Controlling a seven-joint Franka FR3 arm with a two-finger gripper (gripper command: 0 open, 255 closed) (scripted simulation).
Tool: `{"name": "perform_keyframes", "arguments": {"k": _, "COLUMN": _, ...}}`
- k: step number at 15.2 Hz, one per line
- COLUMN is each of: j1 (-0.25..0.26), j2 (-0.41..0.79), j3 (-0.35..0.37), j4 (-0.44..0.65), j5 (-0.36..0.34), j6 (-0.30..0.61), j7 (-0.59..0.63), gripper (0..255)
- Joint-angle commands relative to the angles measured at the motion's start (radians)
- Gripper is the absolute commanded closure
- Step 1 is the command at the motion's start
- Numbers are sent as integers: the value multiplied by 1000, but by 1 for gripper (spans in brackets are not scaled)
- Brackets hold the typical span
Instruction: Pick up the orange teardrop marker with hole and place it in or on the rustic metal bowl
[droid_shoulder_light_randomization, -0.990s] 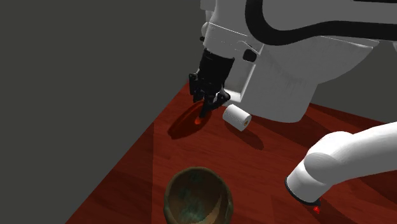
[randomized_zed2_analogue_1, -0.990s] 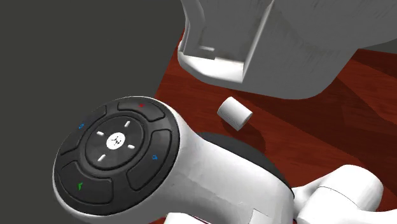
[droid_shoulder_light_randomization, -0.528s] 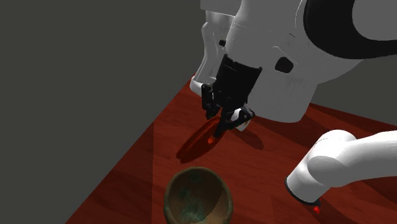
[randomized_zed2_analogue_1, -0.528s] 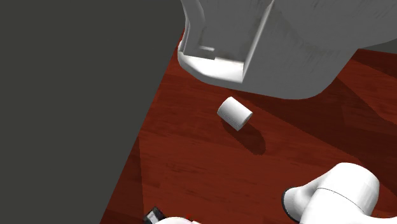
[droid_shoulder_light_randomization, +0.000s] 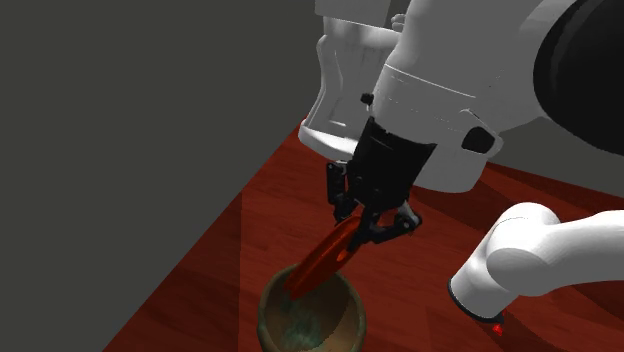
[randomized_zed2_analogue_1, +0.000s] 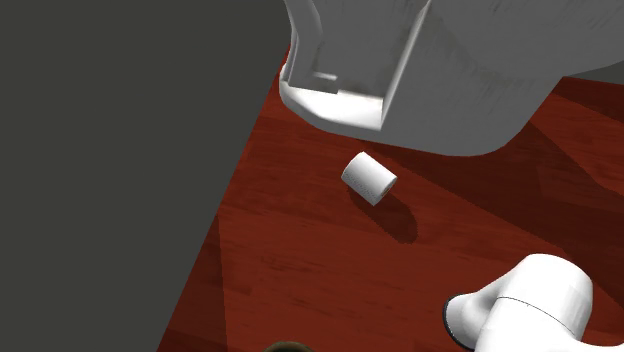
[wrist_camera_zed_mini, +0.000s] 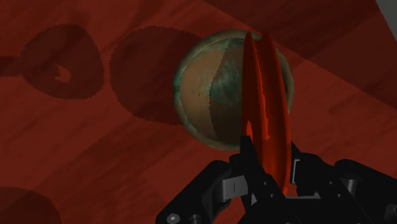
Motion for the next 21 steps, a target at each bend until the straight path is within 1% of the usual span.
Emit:
{"name": "perform_keyframes", "arguments": {"k": 1, "j1": 5, "j2": -6, "j3": 11, "j4": -28, "j5": 11, "j6": 24, "j7": -4, "gripper": 255}}
{"name": "perform_keyframes", "arguments": {"k": 15, "j1": 22, "j2": -4, "j3": 101, "j4": -190, "j5": 85, "j6": 194, "j7": -31, "gripper": 255}}
{"name": "perform_keyframes", "arguments": {"k": 21, "j1": 22, "j2": -4, "j3": 101, "j4": -190, "j5": 85, "j6": 194, "j7": -31, "gripper": 255}}
